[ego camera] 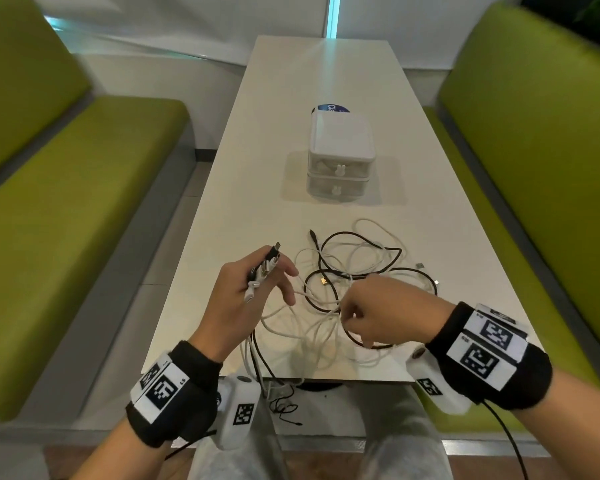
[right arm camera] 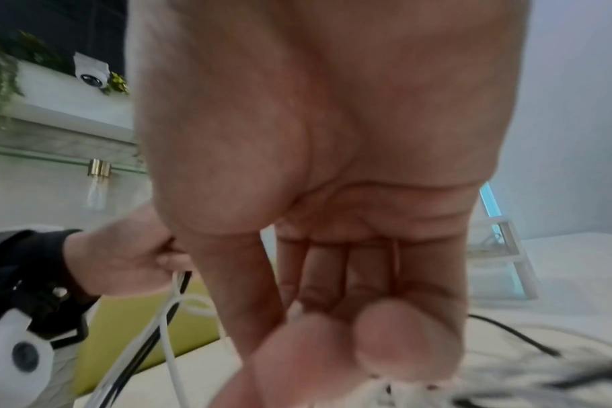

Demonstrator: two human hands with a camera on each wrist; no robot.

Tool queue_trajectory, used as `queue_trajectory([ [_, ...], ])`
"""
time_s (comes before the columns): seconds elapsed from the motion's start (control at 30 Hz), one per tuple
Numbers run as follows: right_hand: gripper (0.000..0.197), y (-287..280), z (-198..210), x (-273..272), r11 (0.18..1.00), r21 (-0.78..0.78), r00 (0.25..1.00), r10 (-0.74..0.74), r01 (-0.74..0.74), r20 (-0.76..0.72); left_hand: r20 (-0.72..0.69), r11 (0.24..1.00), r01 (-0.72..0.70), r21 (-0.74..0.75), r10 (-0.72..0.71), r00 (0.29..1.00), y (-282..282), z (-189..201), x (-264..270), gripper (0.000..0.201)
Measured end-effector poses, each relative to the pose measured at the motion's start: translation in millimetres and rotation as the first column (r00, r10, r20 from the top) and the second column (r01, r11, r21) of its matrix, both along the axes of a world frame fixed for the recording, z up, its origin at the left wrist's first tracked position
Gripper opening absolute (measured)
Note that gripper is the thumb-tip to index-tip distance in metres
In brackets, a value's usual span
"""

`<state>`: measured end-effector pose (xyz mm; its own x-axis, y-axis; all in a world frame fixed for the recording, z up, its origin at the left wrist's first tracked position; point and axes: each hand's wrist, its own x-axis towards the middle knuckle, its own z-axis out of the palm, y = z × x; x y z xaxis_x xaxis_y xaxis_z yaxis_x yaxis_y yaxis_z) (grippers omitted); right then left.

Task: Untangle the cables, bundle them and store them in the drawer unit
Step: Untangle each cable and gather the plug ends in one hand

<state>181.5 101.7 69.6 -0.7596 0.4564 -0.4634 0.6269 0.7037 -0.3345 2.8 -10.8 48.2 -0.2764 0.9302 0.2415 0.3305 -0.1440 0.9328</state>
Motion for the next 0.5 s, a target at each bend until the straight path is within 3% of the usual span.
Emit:
queue_trajectory([
  [0.07,0.019,-1.7,9.1,-8.0,0.994,0.072,0.994,-0.072,0.077,-0.077,0.043,1.0,-0.021,-0.013,0.022,0.999,1.3,-2.2,-3.7,0.027],
  [0.2,0.015,-7.3,12.5,-29.5,0.955,0.206,0.895,-0.108,0.215,-0.434,0.118,0.999,-0.052,-0.001,0.052,0.992,2.2,-2.1,-6.4,0.027],
  [0.27,0.032,-12.2,8.9,-39.8,0.979,0.157,0.929,-0.063,0.128,-0.365,0.12,0.998,-0.06,0.01,0.059,0.991,1.4,-0.4,-6.4,0.028],
  [0.33,0.047,-18.5,-0.9,-49.3,0.997,0.075,0.983,-0.015,0.029,-0.184,0.121,0.997,-0.069,0.024,0.065,0.99,-0.6,3.1,-6.2,0.029],
  [0.4,0.036,-22.1,-10.7,-55.1,0.999,0.052,0.991,0.006,0.001,-0.133,0.138,0.995,-0.089,0.04,0.083,0.987,-2.7,7.0,-7.1,0.03],
  [0.5,0.017,-25.0,-14.1,-57.7,0.996,-0.02,0.95,-0.089,0.087,-0.298,0.121,0.991,-0.126,0.045,0.12,0.985,-6.4,9.0,-12.3,0.03],
])
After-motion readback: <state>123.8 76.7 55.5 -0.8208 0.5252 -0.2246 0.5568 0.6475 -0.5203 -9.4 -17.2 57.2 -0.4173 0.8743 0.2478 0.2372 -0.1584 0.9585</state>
